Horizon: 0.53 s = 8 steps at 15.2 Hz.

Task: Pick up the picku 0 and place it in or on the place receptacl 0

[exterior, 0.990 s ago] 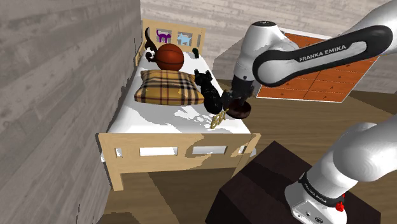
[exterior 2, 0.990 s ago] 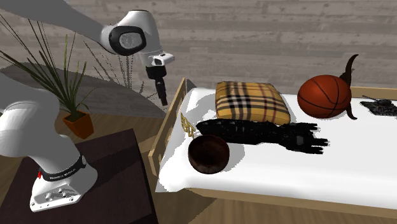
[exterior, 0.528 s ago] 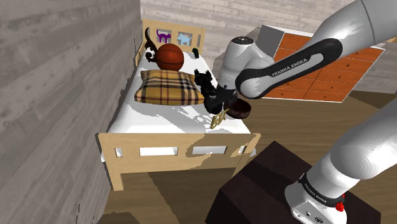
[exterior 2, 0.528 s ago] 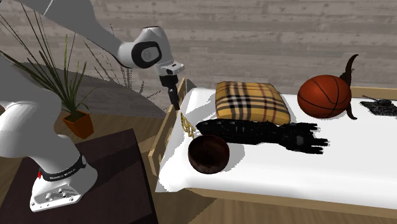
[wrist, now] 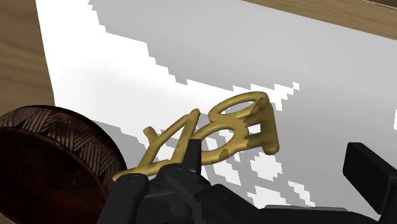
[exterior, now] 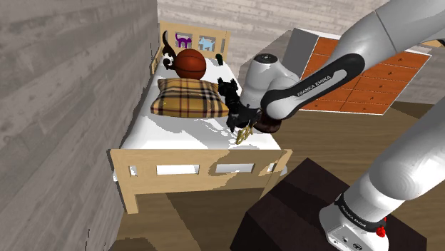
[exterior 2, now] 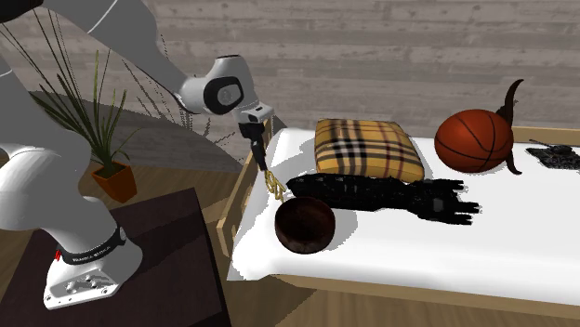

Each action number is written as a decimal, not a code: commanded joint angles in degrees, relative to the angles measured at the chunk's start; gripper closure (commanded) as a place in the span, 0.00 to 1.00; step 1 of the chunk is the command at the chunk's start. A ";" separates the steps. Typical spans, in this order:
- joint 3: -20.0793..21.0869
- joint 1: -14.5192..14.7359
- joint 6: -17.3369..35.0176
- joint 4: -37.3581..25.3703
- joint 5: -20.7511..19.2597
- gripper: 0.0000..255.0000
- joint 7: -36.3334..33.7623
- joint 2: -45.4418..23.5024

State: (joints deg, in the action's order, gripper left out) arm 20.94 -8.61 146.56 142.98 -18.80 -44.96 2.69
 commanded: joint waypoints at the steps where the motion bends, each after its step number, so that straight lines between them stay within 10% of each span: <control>1: -0.01 -0.06 0.32 -0.01 -0.38 0.00 -0.30 -0.37; 6: -0.01 -0.06 0.31 -0.02 -0.38 0.00 -0.28 -0.36; 7: -0.01 -0.06 0.31 -0.02 -0.38 1.00 -0.28 -0.36; 8: -0.01 -0.06 0.31 -0.02 -0.37 1.00 -0.28 -0.36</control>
State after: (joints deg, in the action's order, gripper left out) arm 20.93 -8.67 146.86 142.96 -19.17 -45.25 2.33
